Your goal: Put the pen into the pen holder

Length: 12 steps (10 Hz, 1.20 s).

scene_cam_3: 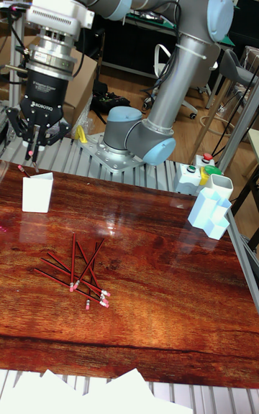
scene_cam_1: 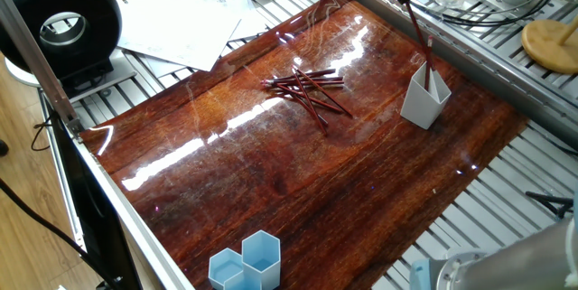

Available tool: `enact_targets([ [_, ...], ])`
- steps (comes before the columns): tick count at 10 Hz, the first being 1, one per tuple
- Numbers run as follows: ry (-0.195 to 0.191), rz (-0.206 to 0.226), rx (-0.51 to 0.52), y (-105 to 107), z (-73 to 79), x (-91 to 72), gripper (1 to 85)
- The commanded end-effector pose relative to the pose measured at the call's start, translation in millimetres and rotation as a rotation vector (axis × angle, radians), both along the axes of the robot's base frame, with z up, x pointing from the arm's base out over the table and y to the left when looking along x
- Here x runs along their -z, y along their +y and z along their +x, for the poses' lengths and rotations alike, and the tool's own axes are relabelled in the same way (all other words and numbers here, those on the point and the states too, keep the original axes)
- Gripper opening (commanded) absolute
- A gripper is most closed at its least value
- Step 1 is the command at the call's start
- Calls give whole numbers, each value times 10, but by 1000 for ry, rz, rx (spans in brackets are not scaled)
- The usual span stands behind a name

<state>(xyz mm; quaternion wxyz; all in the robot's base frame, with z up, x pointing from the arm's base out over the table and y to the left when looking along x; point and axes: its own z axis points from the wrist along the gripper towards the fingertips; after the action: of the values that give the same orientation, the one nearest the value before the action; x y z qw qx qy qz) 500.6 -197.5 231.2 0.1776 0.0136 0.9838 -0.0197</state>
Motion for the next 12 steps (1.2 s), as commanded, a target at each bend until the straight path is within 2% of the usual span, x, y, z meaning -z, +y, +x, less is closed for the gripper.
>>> enact_targets([
  [1, -64, 36, -31, 138, 90, -80, 10],
  [3, -116, 40, -66, 186, 214, -136, 10],
  [4, -122, 45, -67, 211, 235, -120, 10],
  [6, -117, 23, -56, 213, 235, -29, 10],
  [7, -102, 24, -47, 220, 201, 8, 10],
  [8, -86, 5, -51, 172, 178, 15, 10],
  [10, -100, -59, -101, 47, 208, -83, 10],
  [12, -95, -62, -122, 14, 211, -93, 10],
])
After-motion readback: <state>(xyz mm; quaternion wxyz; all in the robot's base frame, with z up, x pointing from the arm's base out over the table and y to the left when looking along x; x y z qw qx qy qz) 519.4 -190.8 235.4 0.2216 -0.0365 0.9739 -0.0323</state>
